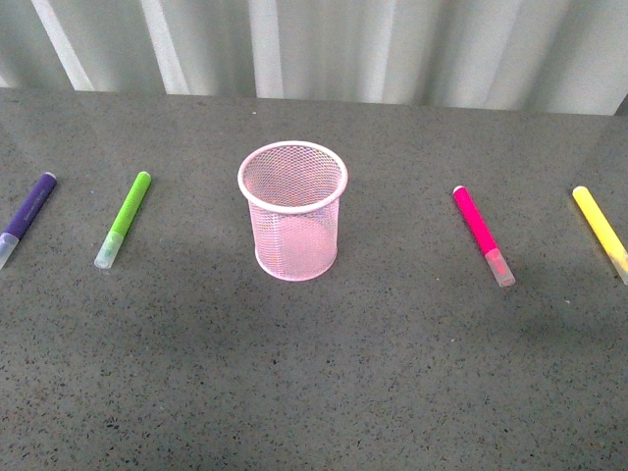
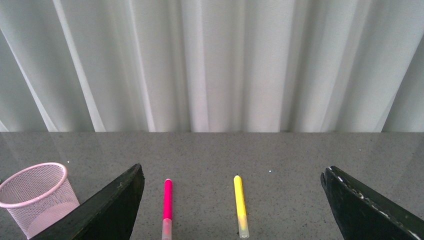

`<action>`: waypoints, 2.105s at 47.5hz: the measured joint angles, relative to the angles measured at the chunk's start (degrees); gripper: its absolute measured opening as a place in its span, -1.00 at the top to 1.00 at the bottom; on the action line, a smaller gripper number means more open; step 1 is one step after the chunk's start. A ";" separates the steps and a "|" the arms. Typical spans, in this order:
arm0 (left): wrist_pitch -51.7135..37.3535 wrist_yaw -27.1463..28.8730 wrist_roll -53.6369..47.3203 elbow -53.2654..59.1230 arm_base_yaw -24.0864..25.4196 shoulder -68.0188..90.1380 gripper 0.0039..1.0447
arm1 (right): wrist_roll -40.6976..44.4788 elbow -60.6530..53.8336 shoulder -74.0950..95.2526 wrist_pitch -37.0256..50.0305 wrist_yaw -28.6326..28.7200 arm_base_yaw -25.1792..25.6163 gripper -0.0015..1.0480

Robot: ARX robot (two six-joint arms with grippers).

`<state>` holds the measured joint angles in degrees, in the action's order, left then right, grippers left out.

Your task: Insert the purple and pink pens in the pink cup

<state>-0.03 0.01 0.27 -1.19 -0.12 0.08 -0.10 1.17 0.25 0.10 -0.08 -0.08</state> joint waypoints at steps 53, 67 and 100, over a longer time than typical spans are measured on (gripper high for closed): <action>0.00 0.00 -0.02 0.00 0.00 0.00 -0.87 | 0.00 0.00 0.00 0.00 0.00 0.00 -0.86; 1.07 1.79 1.03 -0.26 -0.92 0.70 -0.87 | 0.00 0.00 0.00 0.00 0.00 0.00 -0.86; -2.97 -14.75 -1.14 -56.50 12.44 90.03 -0.87 | 0.00 0.00 0.00 0.00 -0.02 0.00 -0.86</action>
<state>-3.01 -14.74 -0.86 -57.69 12.32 90.11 -0.10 1.17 0.25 0.10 -0.10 -0.08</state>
